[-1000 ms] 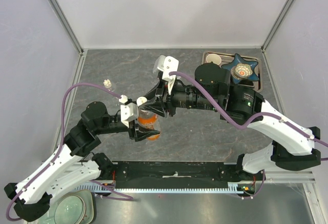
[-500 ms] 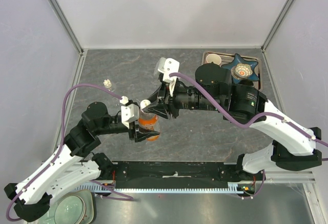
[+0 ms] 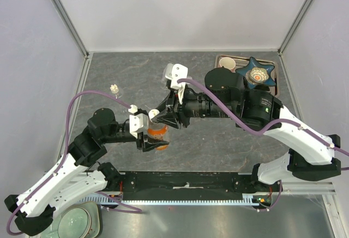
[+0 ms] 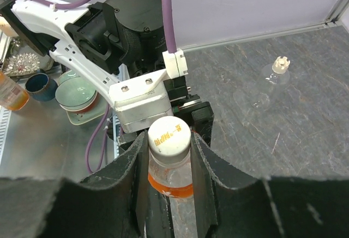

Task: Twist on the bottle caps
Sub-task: Screw the bottle cap onto the plastic bottle.

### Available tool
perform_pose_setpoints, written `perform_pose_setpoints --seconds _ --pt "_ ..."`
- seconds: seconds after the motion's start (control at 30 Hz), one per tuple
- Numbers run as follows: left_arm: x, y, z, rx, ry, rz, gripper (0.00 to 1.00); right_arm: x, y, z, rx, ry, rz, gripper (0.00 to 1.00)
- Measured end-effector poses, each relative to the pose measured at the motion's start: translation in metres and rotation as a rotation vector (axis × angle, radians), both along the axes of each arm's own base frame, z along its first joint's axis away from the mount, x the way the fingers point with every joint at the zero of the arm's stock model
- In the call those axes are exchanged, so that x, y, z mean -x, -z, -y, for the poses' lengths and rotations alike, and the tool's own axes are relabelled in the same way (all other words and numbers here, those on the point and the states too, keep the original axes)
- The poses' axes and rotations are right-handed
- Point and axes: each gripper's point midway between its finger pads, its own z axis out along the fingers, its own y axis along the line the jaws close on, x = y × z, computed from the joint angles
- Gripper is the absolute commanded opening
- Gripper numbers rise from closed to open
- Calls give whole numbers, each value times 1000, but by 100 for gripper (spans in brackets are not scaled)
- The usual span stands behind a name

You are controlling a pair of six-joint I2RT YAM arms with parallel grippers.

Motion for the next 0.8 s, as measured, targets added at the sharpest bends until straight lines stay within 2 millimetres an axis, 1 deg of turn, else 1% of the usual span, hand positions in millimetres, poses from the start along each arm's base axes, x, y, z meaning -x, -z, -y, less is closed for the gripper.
perform_pose_setpoints --seconds 0.17,0.27,0.5,0.63,0.8 --pt "0 4 -2 -15 -5 -1 18 1 4 -2 19 -6 -11 31" --pt "-5 4 -4 -15 -31 1 17 0 4 -2 20 -1 -11 31" --pt "-15 4 -7 -11 -99 -37 17 -13 6 -1 5 73 -7 31" --pt "-17 6 -8 -12 -116 -76 17 -19 9 0 -5 111 -4 30" --pt "-17 6 -7 -9 -120 -99 16 -22 9 3 -17 137 -13 28"
